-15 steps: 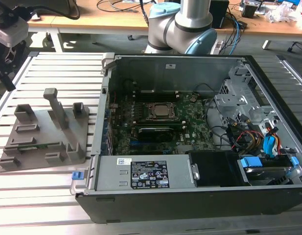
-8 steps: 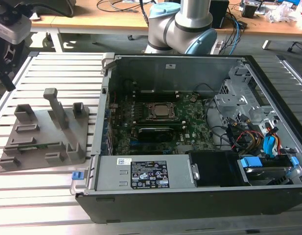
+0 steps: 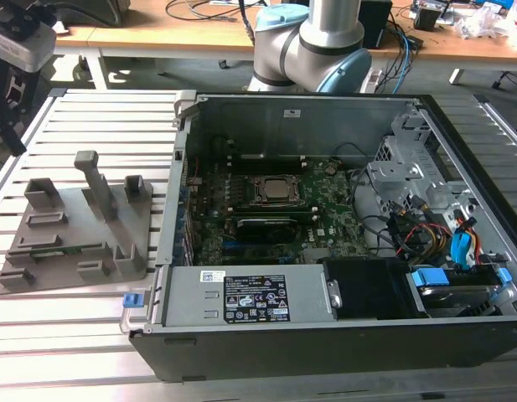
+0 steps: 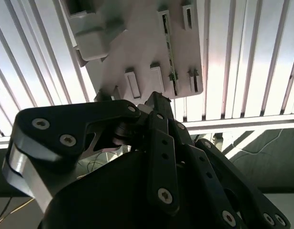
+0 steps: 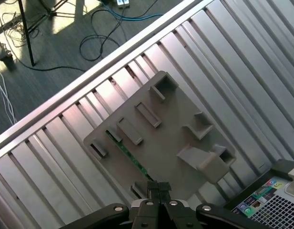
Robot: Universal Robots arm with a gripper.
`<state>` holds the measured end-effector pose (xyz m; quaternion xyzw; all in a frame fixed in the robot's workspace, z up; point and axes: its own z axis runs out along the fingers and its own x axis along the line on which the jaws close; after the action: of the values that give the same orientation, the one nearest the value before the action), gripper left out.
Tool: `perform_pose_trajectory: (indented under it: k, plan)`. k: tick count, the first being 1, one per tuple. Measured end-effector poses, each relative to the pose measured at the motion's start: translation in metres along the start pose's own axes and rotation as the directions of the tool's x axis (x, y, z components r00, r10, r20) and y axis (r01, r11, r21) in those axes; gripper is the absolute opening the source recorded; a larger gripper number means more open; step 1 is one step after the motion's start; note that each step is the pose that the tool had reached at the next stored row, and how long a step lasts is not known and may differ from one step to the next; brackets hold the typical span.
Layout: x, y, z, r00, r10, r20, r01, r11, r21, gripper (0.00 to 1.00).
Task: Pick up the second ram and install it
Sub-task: 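Pick up the second ram and move it above second insertion slot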
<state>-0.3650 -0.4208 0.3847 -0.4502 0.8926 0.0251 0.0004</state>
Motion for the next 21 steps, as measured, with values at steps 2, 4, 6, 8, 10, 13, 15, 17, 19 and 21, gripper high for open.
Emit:
perform_pose_trajectory:
  k: [2, 4, 6, 8, 10, 13, 15, 17, 19, 21]
  plan:
    - [0.0, 0.0, 0.0, 0.9995, -0.033, -0.0014, 0.033, 0.9995, -0.0008, 0.11]
    - [0.0, 0.0, 0.0, 0.9983, -0.059, -0.0025, 0.059, 0.9983, -0.0015, 0.11]
    - [0.0, 0.0, 0.0, 0.9966, -0.082, -0.0036, 0.082, 0.9966, -0.002, 0.11]
    - [0.0, 0.0, 0.0, 0.9937, -0.112, -0.0048, 0.112, 0.9938, -0.0029, 0.11]
    - [0.0, 0.0, 0.0, 0.991, -0.134, -0.0057, 0.134, 0.991, -0.0035, 0.11]
    - [0.0, 0.0, 0.0, 0.9859, -0.167, -0.0071, 0.167, 0.9859, -0.0045, 0.11]
    - [0.0, 0.0, 0.0, 0.98, -0.199, -0.0083, 0.199, 0.98, -0.0055, 0.11]
    - [0.0, 0.0, 0.0, 0.9736, -0.228, -0.0095, 0.228, 0.9736, -0.0065, 0.11]
    - [0.0, 0.0, 0.0, 0.9684, -0.249, -0.0103, 0.249, 0.9684, -0.0072, 0.11]
    - [0.0, 0.0, 0.0, 0.9614, -0.275, -0.0113, 0.275, 0.9615, -0.0081, 0.11]
